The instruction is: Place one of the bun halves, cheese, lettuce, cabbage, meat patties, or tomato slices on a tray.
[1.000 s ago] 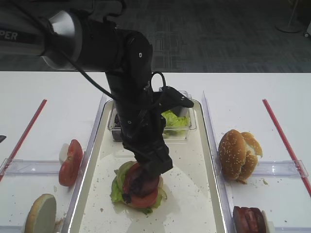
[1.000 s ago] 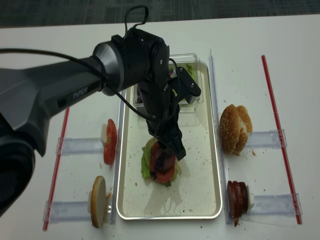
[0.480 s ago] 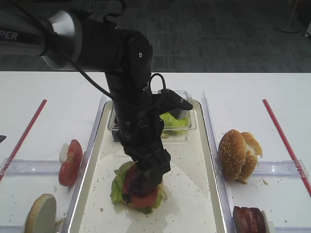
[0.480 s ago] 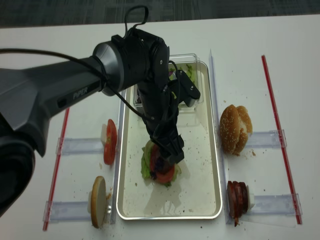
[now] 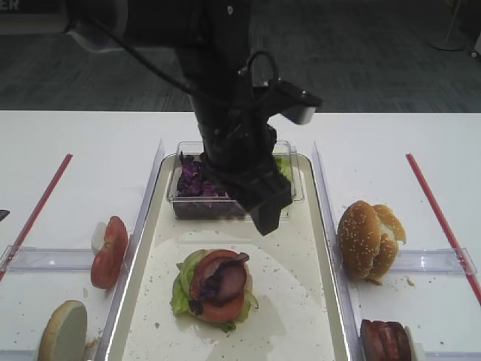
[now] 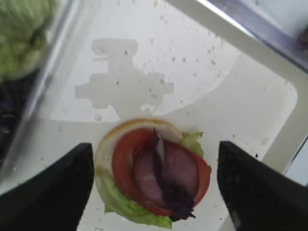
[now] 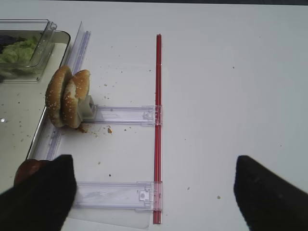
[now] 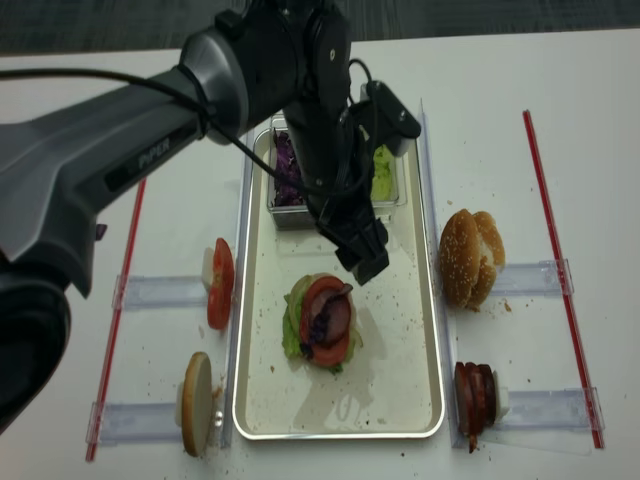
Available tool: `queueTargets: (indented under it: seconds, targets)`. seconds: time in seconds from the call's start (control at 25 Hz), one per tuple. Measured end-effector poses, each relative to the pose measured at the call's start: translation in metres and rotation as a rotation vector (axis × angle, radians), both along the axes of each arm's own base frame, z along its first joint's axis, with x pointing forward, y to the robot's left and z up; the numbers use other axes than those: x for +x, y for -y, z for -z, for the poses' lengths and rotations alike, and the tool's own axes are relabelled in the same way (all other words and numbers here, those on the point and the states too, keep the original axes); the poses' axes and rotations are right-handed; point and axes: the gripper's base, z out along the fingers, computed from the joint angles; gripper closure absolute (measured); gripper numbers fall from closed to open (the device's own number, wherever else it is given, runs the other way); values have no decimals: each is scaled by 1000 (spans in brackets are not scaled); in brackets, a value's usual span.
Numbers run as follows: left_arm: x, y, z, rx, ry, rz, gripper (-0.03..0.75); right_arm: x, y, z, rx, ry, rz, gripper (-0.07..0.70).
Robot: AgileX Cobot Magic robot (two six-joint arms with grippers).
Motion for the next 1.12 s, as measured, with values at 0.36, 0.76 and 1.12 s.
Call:
queueTargets:
  seconds: [0.36,0.76,1.12]
  targets:
    - [14,0,-30,14,143,-3,223,0,0,0,0,0,0,-46]
    - [16,-15,-49,90,257,-67,223,0,0,0,0,0,0,-46]
    - [18,-17,-49,85,251,-97,223,0,0,0,0,0,0,-46]
